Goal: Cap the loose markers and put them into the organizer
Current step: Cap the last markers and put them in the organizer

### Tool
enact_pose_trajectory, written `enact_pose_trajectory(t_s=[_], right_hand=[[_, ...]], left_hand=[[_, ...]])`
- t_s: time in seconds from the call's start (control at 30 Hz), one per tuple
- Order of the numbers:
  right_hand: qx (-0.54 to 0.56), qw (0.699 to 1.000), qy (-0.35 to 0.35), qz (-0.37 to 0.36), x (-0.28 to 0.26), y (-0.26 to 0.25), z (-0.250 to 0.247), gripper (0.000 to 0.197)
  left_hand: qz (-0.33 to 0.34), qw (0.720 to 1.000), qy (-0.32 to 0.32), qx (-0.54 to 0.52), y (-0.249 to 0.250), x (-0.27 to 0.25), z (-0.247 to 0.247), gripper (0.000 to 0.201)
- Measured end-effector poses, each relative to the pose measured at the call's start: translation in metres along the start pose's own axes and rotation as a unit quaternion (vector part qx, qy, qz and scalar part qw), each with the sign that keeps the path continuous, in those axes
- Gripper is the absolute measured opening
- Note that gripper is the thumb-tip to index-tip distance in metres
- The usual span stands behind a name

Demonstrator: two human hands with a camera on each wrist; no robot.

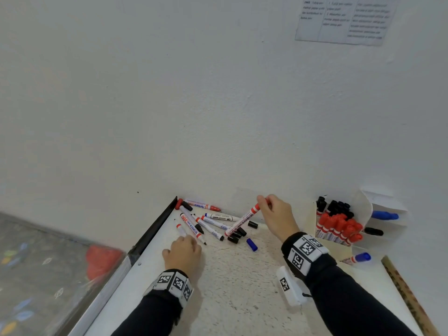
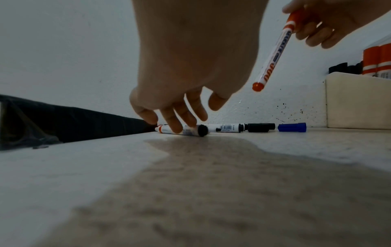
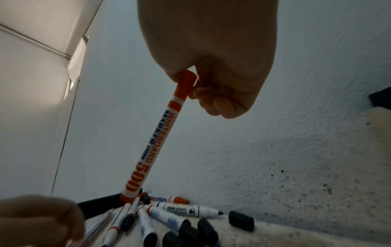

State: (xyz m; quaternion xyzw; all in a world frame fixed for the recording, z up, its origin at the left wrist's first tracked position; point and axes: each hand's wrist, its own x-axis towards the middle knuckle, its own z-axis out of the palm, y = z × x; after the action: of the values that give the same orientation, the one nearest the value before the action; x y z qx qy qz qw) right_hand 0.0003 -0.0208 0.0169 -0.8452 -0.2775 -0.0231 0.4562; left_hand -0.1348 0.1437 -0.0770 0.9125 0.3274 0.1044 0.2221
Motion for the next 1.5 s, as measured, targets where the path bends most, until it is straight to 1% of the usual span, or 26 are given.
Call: enact_pose_trajectory(t_s=[0.07, 0.13, 0.2, 0.27, 0.33, 0.43, 0.53, 0.6, 0.63, 0.7, 0.73, 0.77, 0.8, 0.9, 0.97, 1.03, 1.1, 1.17, 1.23, 1.3, 1.4, 1.47, 1.5], right_hand=[[0.018, 0.999, 0.045, -0.002, 0.001, -0.002, -0.016, 0.028], [0.037, 0.996, 0.084, -0.001, 0.003, -0.003, -0.034, 0.022], [0.063, 0.992, 0.108, 0.000, 0.003, 0.000, -0.055, 0.016], [0.070, 0.989, 0.131, 0.005, 0.000, 0.006, -0.077, 0.012], [0.018, 0.989, 0.143, 0.024, -0.003, 0.014, -0.098, 0.013], [-0.097, 0.979, 0.164, 0.068, -0.007, 0.026, -0.124, 0.018], [-0.105, 0.970, 0.200, 0.085, -0.011, 0.032, -0.141, 0.022], [-0.115, 0.972, 0.187, 0.086, -0.014, 0.033, -0.144, 0.021], [-0.129, 0.974, 0.161, 0.092, -0.015, 0.033, -0.144, 0.021], [-0.198, 0.971, 0.088, 0.098, -0.016, 0.035, -0.140, 0.024], [-0.233, 0.966, 0.060, 0.093, -0.016, 0.037, -0.138, 0.026], [-0.248, 0.964, 0.052, 0.086, -0.015, 0.040, -0.136, 0.028], [-0.244, 0.964, 0.063, 0.081, -0.015, 0.042, -0.135, 0.027], [-0.209, 0.968, 0.128, 0.051, -0.014, 0.046, -0.135, 0.017], [-0.185, 0.964, 0.189, 0.015, -0.012, 0.048, -0.138, 0.014], [-0.149, 0.957, 0.247, -0.025, -0.009, 0.048, -0.142, 0.014], [-0.126, 0.948, 0.284, -0.073, -0.005, 0.049, -0.147, 0.014], [-0.126, 0.936, 0.310, -0.106, -0.002, 0.051, -0.151, 0.014], [-0.135, 0.930, 0.317, -0.125, 0.000, 0.056, -0.153, 0.014], [-0.146, 0.928, 0.312, -0.142, 0.000, 0.058, -0.152, 0.012], [-0.147, 0.923, 0.317, -0.165, 0.001, 0.058, -0.147, 0.009], [-0.142, 0.923, 0.319, -0.161, 0.002, 0.054, -0.145, 0.009], [-0.138, 0.929, 0.308, -0.149, 0.003, 0.052, -0.144, 0.011]], left_hand=[[-0.020, 1.000, 0.020, 0.007, -0.001, -0.001, -0.001, 0.029], [-0.030, 0.999, 0.010, 0.038, -0.002, -0.002, 0.005, 0.033], [-0.058, 0.996, 0.000, 0.061, -0.002, -0.003, 0.011, 0.034], [-0.081, 0.994, 0.010, 0.070, -0.004, -0.003, 0.013, 0.033], [-0.090, 0.994, 0.019, 0.063, -0.005, -0.002, 0.012, 0.030], [-0.097, 0.995, 0.002, 0.013, -0.004, -0.002, 0.009, 0.025], [-0.111, 0.993, -0.012, -0.025, -0.006, -0.001, 0.005, 0.025], [-0.120, 0.991, -0.013, -0.061, -0.007, 0.001, 0.003, 0.028], [-0.124, 0.989, -0.012, -0.085, -0.007, 0.001, 0.003, 0.033], [-0.129, 0.983, -0.002, -0.127, -0.006, 0.001, 0.002, 0.034], [-0.132, 0.981, 0.007, -0.144, -0.005, 0.001, 0.002, 0.033], [-0.136, 0.977, 0.018, -0.163, -0.004, 0.001, 0.002, 0.032], [-0.138, 0.973, 0.030, -0.183, -0.004, 0.003, 0.002, 0.032], [-0.133, 0.956, 0.065, -0.251, -0.003, 0.008, 0.004, 0.036], [-0.121, 0.951, 0.068, -0.276, -0.002, 0.011, 0.004, 0.041], [-0.107, 0.958, 0.064, -0.258, -0.001, 0.010, 0.003, 0.038], [-0.101, 0.963, 0.051, -0.244, -0.003, 0.012, 0.005, 0.032], [-0.099, 0.961, 0.044, -0.256, -0.004, 0.014, 0.007, 0.031], [-0.093, 0.961, 0.039, -0.258, -0.005, 0.016, 0.009, 0.031], [-0.071, 0.962, 0.033, -0.261, -0.004, 0.015, 0.010, 0.033], [-0.051, 0.960, 0.005, -0.276, 0.000, 0.011, 0.009, 0.030], [-0.055, 0.954, -0.003, -0.296, 0.002, 0.009, 0.007, 0.029], [-0.059, 0.950, -0.004, -0.307, 0.002, 0.009, 0.007, 0.029]])
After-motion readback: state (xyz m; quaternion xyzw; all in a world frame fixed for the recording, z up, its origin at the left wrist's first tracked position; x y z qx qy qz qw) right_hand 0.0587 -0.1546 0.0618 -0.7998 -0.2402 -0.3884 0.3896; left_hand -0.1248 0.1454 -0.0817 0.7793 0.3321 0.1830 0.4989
